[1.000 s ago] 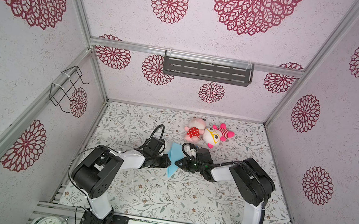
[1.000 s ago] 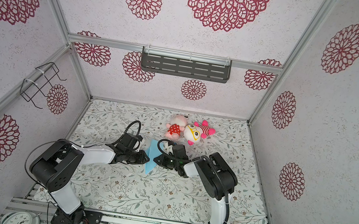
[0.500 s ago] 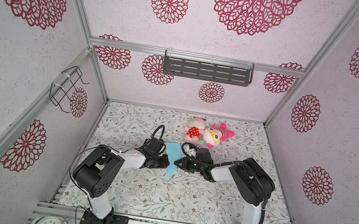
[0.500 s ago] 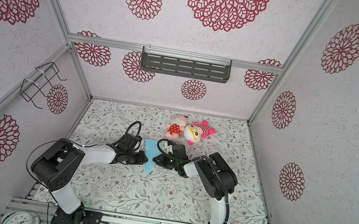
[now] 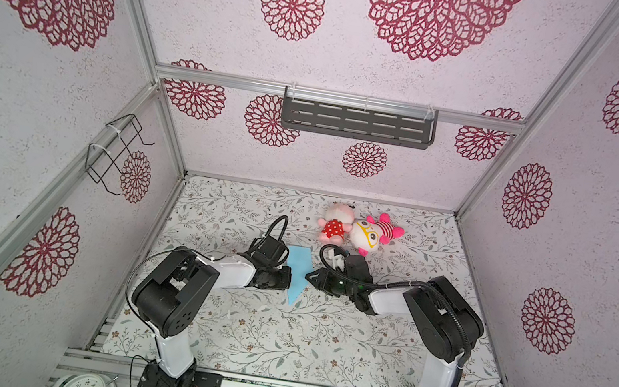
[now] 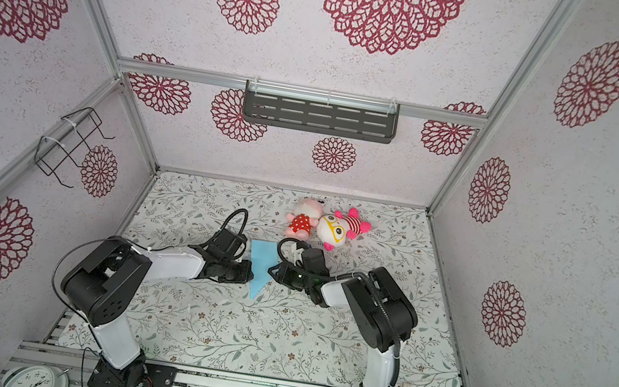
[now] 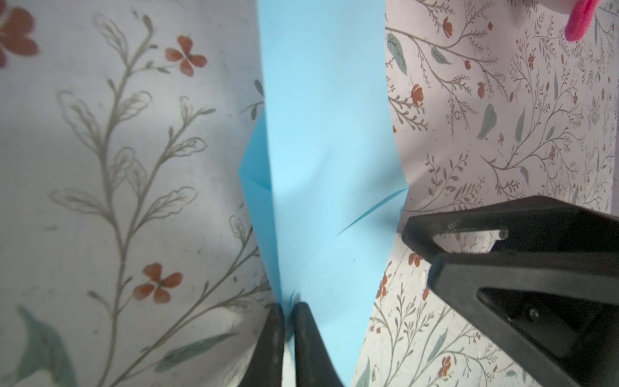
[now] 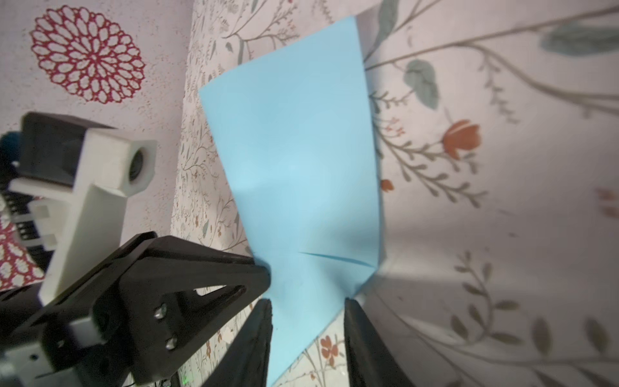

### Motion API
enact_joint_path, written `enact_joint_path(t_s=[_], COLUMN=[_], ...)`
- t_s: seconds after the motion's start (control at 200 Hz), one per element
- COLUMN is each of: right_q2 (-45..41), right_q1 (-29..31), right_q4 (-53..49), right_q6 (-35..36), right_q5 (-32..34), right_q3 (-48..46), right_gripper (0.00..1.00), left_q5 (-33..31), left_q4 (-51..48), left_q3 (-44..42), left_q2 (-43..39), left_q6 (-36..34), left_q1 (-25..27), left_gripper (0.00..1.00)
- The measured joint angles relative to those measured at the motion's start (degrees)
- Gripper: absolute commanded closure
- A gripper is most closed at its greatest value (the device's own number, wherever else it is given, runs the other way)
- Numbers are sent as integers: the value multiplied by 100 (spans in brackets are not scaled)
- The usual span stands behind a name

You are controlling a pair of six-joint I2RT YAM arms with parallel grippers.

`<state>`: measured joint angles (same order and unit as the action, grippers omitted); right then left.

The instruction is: Fold a paper plane with a square sheet of paper (pick it up from the middle)

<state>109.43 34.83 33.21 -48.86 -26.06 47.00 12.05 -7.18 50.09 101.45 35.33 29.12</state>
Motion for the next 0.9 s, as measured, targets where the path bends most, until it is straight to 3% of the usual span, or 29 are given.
enact_joint_path(t_s=[0.17, 0.44, 0.55, 0.745, 0.901], right_q2=[2, 417, 498, 623, 629], right_q1=[-52, -94, -101, -98, -85], right_q4=[-129, -256, -70, 168, 343], right_q6=[-96, -278, -463, -721, -826], right_q5=[101, -168, -400, -577, -533], right_q3=[81, 616, 581, 479, 396], right_gripper=[56, 63, 70, 94, 98], left_q5=[-39, -66, -66, -68, -107], left_q4=[-26, -26, -15, -68, -264], left_q3=[33, 44, 57, 96, 118], left_q2=[22, 39, 55, 57, -66], left_q6=[-20, -24, -24, -44, -68], left_q1=[9, 11, 11, 15, 28], left_gripper=[90, 91, 91, 88, 74])
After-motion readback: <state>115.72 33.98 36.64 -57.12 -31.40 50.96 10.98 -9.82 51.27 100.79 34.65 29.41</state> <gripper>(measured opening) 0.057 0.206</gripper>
